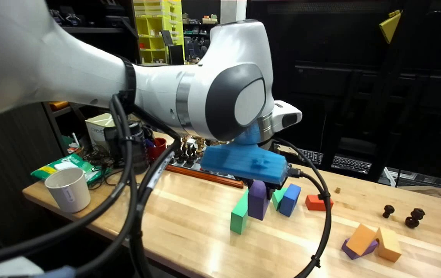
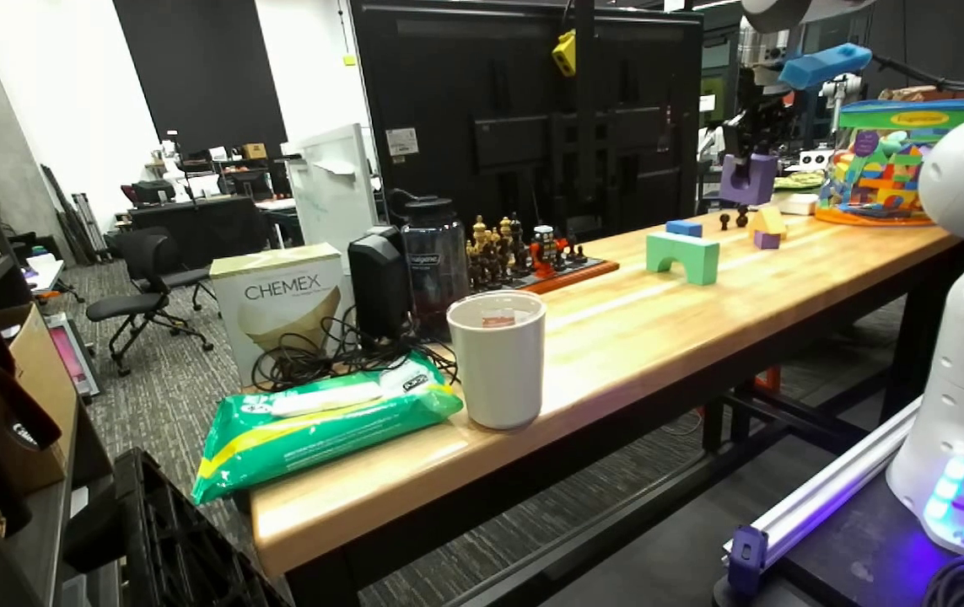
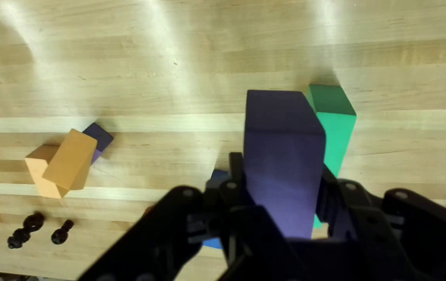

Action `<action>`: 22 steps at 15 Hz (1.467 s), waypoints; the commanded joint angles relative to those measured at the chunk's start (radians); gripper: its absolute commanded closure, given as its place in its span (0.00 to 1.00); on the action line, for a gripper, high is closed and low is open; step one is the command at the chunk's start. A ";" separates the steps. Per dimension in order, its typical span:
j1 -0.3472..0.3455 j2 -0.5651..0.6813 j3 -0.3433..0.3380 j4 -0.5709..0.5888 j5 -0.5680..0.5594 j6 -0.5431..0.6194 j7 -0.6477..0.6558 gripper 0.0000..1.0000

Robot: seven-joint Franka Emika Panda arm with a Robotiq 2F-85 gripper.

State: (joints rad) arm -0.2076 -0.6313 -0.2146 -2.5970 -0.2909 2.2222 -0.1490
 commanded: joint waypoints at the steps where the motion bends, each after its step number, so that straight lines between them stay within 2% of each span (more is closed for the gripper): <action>1: 0.024 -0.003 -0.042 -0.001 0.047 -0.002 -0.108 0.84; 6: 0.032 -0.012 -0.025 -0.019 0.093 0.001 -0.098 0.84; 12: 0.034 0.006 0.045 -0.028 0.101 0.060 0.028 0.84; 22: 0.039 0.170 0.085 0.027 0.100 0.092 0.107 0.84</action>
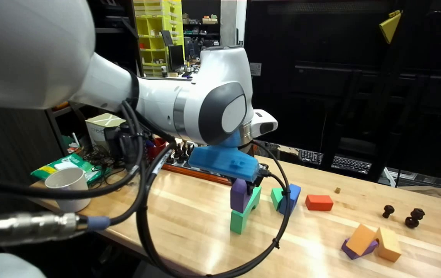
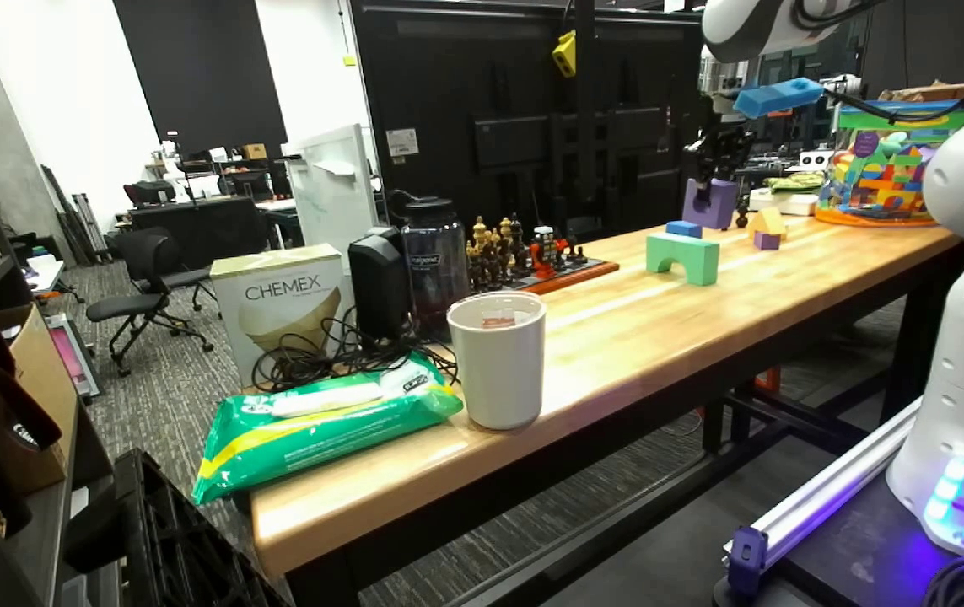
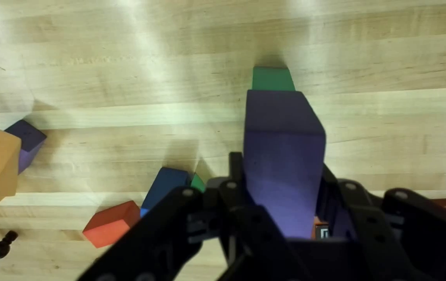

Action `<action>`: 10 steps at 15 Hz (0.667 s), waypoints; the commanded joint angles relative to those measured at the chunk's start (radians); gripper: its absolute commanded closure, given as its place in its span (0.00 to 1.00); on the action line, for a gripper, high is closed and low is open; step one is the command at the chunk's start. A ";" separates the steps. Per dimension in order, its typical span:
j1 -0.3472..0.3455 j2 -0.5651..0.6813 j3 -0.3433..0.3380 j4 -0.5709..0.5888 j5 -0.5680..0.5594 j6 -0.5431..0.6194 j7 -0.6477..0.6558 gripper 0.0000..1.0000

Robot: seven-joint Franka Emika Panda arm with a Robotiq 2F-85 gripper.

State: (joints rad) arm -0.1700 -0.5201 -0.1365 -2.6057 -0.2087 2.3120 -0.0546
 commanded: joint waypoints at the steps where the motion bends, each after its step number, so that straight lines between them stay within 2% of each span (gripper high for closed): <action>1: 0.000 0.073 0.007 0.043 0.017 0.000 0.016 0.84; 10: 0.005 0.159 0.005 0.115 0.020 -0.021 0.015 0.84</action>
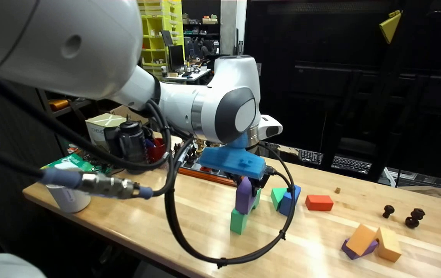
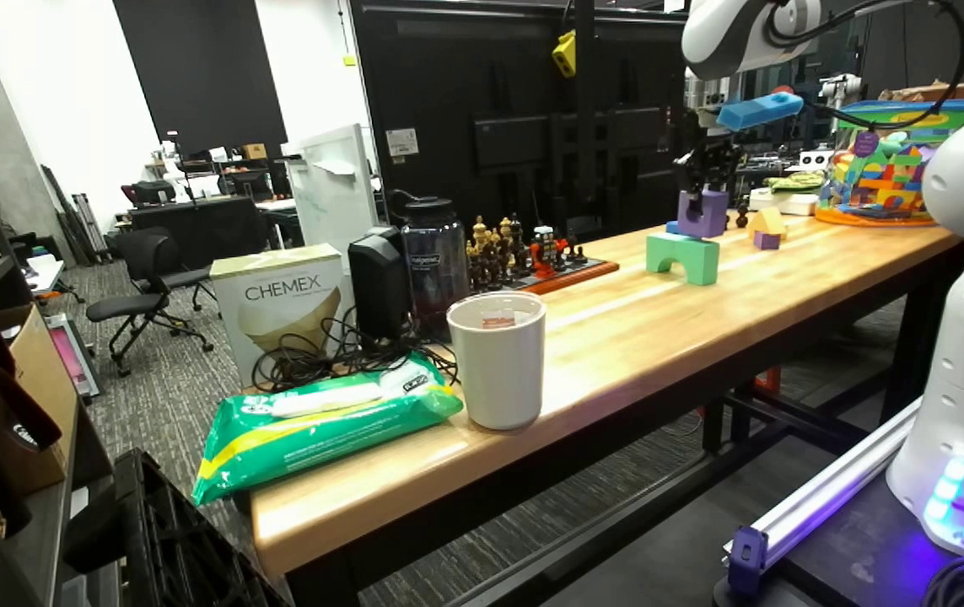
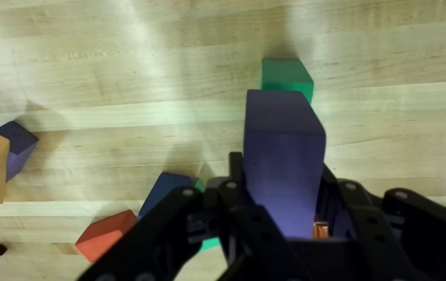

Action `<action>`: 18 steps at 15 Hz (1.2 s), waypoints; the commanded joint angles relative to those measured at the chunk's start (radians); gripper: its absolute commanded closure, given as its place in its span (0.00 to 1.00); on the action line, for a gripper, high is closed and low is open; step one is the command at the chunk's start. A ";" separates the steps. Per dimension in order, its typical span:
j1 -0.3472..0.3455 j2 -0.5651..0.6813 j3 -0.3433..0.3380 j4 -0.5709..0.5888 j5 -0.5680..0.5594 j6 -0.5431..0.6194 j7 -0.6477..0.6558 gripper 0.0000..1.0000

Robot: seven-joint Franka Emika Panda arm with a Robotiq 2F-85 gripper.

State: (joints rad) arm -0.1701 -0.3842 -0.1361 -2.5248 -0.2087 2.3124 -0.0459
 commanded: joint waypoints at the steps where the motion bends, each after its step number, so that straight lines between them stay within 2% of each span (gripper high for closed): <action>1: 0.005 0.027 0.005 0.037 0.019 -0.021 0.007 0.84; 18: 0.008 0.046 0.008 0.043 0.018 -0.026 0.014 0.84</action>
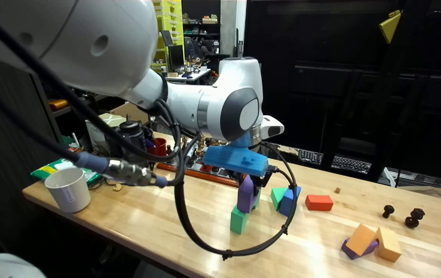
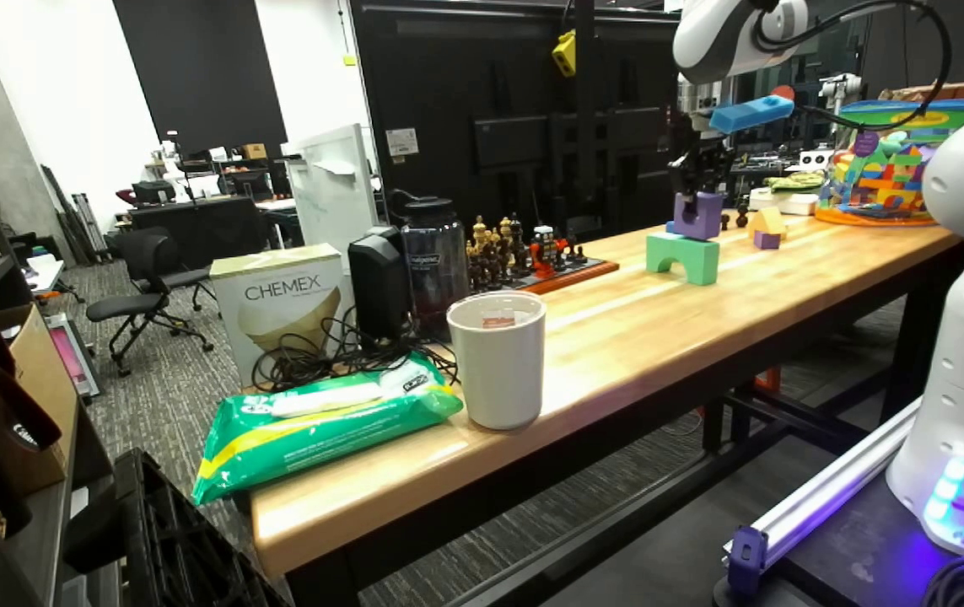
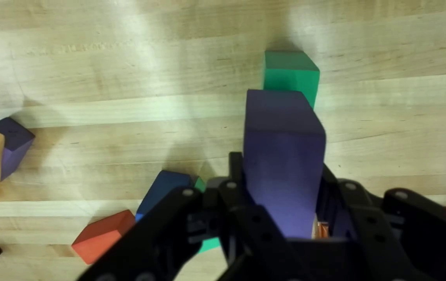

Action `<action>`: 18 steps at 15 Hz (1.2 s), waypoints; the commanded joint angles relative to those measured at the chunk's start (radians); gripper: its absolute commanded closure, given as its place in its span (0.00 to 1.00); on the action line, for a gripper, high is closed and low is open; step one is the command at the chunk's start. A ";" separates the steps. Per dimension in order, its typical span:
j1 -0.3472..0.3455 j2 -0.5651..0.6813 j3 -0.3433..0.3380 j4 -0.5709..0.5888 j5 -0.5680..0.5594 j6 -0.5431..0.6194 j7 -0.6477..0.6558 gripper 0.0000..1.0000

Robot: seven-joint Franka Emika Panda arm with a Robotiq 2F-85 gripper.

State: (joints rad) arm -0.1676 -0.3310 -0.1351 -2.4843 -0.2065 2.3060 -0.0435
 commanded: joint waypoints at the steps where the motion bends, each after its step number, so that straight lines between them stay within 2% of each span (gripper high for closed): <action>1: 0.005 -0.009 0.007 0.001 0.015 -0.019 0.013 0.84; 18: 0.005 -0.017 0.016 -0.017 0.009 -0.018 0.029 0.84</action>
State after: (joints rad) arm -0.1675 -0.3308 -0.1262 -2.4923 -0.2065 2.3016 -0.0260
